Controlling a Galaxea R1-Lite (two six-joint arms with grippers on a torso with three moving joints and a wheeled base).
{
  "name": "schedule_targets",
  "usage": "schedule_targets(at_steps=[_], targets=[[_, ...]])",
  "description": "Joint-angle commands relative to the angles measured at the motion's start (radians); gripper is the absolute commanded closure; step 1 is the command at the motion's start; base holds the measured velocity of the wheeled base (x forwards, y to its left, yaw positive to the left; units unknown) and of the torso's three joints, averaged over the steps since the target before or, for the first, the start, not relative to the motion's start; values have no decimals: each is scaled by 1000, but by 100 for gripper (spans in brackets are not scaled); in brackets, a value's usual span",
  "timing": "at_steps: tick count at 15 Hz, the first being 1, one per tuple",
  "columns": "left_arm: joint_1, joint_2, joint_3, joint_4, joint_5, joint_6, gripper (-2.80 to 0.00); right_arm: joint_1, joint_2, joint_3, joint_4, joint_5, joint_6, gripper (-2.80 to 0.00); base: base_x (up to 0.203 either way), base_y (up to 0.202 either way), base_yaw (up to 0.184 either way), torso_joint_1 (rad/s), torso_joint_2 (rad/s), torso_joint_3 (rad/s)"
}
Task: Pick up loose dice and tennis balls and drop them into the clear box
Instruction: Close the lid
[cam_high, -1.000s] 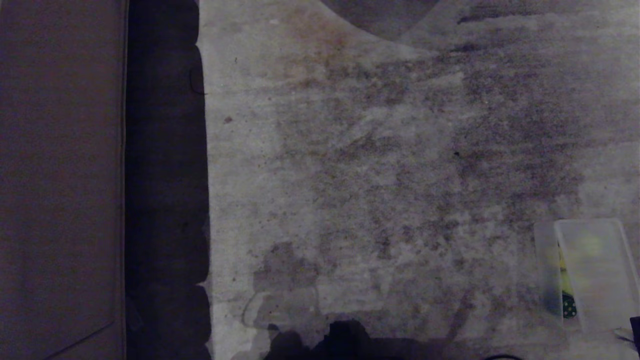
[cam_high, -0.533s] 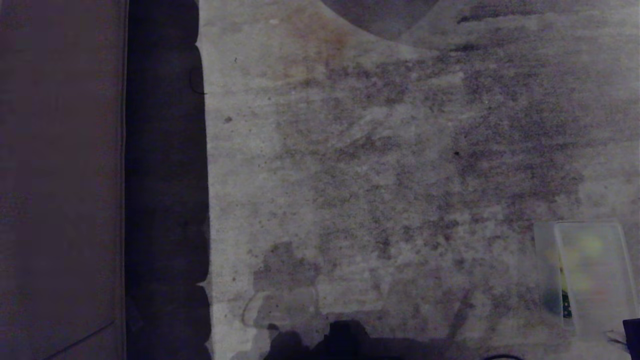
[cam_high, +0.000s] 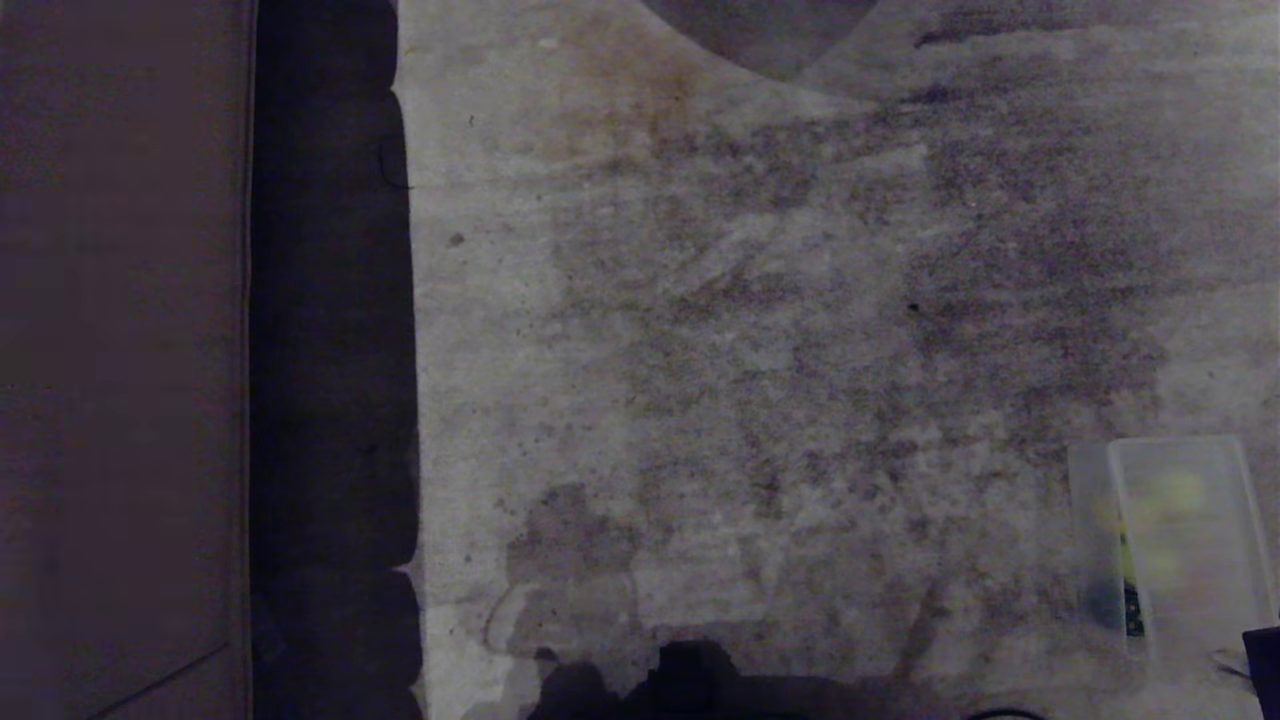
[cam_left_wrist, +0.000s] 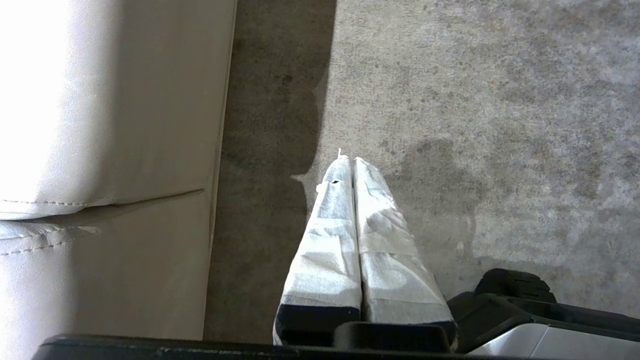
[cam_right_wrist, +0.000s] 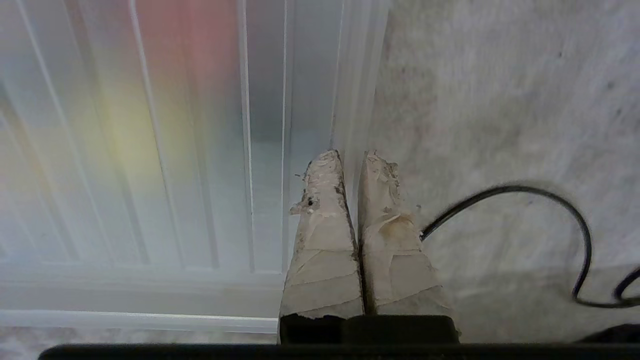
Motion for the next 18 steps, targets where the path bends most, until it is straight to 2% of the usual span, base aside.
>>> schedule_targets(at_steps=[1,2,3,11,13,15,17,18], targets=[[0,2,2,0,1,-1,0,-1,11,1,-26,4,-1,0,0,0,0,0,0,0],[0,2,2,0,1,-1,0,0,11,3,-25,5,-10,0,0,0,0,0,0,0],[-1,2,2,0,1,-1,0,0,12,9,-25,7,-23,-280,0,0,0,0,0,0],[0,0,2,0,1,-1,0,0,-19,47,-26,14,-27,-280,0,0,0,0,0,0],[0,2,1,0,1,-1,0,-14,-77,67,-26,40,-28,-280,0,0,0,0,0,0],[0,2,2,0,1,-1,0,-45,-138,103,-26,110,-39,-280,0,0,0,0,0,0],[0,1,2,0,1,-1,0,-52,-144,119,-26,114,-63,-280,0,0,0,0,0,0],[0,2,2,0,1,-1,0,-52,-146,120,-26,111,-73,0,0,0,0,0,0,0]])
